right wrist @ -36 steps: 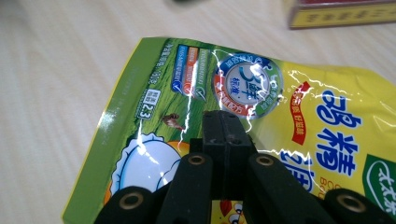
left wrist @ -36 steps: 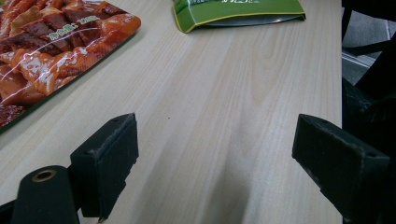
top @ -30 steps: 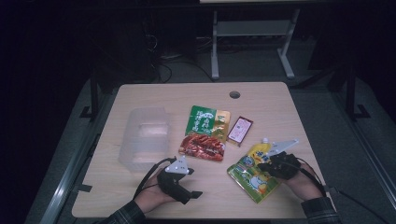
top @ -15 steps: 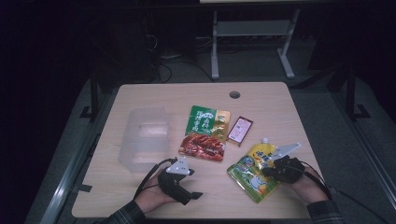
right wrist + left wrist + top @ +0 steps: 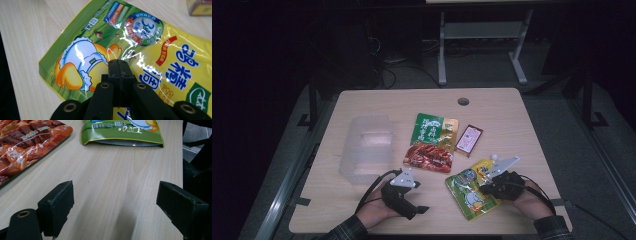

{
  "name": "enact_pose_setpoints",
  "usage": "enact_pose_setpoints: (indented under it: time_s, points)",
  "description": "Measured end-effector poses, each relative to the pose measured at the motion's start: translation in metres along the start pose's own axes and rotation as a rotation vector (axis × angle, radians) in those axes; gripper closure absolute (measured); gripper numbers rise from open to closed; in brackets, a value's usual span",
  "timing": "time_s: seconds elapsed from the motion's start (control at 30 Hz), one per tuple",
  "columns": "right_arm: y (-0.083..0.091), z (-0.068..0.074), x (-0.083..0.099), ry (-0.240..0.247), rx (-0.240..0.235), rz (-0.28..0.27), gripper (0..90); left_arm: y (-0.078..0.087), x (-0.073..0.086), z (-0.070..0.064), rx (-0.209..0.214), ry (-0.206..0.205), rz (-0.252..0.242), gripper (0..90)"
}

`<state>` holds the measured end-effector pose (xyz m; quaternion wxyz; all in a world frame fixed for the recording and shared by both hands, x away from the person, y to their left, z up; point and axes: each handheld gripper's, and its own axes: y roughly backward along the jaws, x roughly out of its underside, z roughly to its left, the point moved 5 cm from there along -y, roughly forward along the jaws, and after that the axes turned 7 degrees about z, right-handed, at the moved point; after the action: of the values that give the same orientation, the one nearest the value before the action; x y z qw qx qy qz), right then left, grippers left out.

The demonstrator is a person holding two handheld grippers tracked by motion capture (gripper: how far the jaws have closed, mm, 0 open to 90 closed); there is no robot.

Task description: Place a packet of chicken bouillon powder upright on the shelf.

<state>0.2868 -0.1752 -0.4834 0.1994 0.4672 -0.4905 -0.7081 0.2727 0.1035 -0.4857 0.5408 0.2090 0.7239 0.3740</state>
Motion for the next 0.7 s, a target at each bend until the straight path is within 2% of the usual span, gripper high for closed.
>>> enact_pose_setpoints:
  time_s: [0.03,0.13,0.27,0.3,0.43,0.47,0.6,0.7]
  points:
    - [-0.001,-0.002,-0.004,0.007,0.02,0.001,90.0,0.0,0.0,0.0,0.001,0.002,-0.002,13.9]
    - [-0.004,-0.003,-0.008,0.009,0.027,-0.005,90.0,0.0,0.0,0.0,0.001,0.001,-0.002,13.9]
    - [-0.008,-0.002,-0.016,0.029,0.012,-0.008,90.0,0.0,0.0,-0.001,0.002,0.003,-0.004,13.9]
    - [-0.009,-0.001,-0.016,0.05,0.014,-0.006,90.0,0.0,0.0,0.0,0.002,0.003,-0.004,13.9]
    - [-0.013,0.006,-0.022,0.077,-0.011,-0.014,90.0,0.0,-0.001,-0.001,0.0,0.006,-0.007,13.9]
    - [-0.014,0.008,-0.024,0.071,-0.019,-0.015,90.0,0.001,-0.001,-0.001,-0.002,0.005,-0.008,13.9]
    - [-0.02,0.015,-0.033,0.106,-0.028,-0.014,90.0,0.002,-0.001,0.0,-0.007,0.001,-0.011,13.9]
    - [-0.026,0.025,-0.043,0.141,-0.04,-0.012,90.0,0.002,-0.001,0.001,-0.01,0.003,-0.012,13.9]
